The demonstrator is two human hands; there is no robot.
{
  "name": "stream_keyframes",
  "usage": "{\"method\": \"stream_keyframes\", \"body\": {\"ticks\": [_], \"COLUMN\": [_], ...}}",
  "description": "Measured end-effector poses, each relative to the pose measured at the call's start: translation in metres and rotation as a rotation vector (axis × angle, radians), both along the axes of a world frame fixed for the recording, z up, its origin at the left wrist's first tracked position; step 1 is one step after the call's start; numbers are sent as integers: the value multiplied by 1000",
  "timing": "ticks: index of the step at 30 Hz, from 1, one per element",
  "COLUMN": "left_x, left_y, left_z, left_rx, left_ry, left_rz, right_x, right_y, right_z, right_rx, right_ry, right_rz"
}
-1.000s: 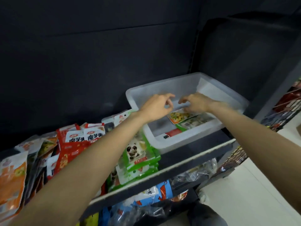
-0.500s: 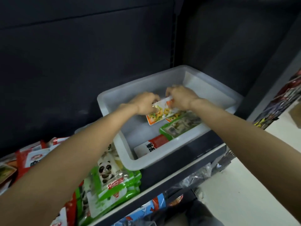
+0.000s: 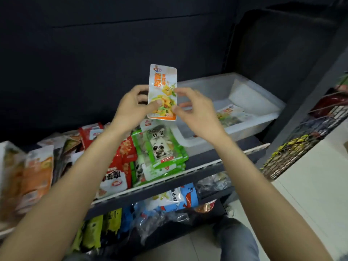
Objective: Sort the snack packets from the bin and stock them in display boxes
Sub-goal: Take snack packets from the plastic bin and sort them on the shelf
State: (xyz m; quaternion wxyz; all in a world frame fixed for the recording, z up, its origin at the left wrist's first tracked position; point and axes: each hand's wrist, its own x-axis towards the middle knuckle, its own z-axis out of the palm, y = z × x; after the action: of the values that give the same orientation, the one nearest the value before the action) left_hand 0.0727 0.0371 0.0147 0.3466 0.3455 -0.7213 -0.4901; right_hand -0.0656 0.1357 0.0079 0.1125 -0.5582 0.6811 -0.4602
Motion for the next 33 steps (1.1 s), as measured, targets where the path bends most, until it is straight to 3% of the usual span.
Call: {"method": "stream_keyframes", "body": {"ticks": [5,10,13,16,18,24,29,33], "left_x": [84,169,208,239,251,261,249,205], "left_y": [27,40,51,50,47,43,46,35], "left_z": [-28,-61,-72,-79,-82,-79,-65,-49], "left_rx": [18,-315,-419,-505,-449,-322,-639,-852], "left_ry": [58,-229,-381,-553,-643,-699,-883,-669], "left_rz": [177,478,596,575,500,400,508,339], "right_x": [79,156,199,238,261,277,227,150], "right_y": [-12,-38,-55,-71,-78,-74,-49,-22], "right_z": [-20,-44,-59,-69,-73,-67,-36,1], "right_rx": [71,203,261,301,296,276,163,264], "right_ry": [-199,-421,-474,-433,-398,12,173,341], "right_rz": [139,282,278,265,264,261,264,208]}}
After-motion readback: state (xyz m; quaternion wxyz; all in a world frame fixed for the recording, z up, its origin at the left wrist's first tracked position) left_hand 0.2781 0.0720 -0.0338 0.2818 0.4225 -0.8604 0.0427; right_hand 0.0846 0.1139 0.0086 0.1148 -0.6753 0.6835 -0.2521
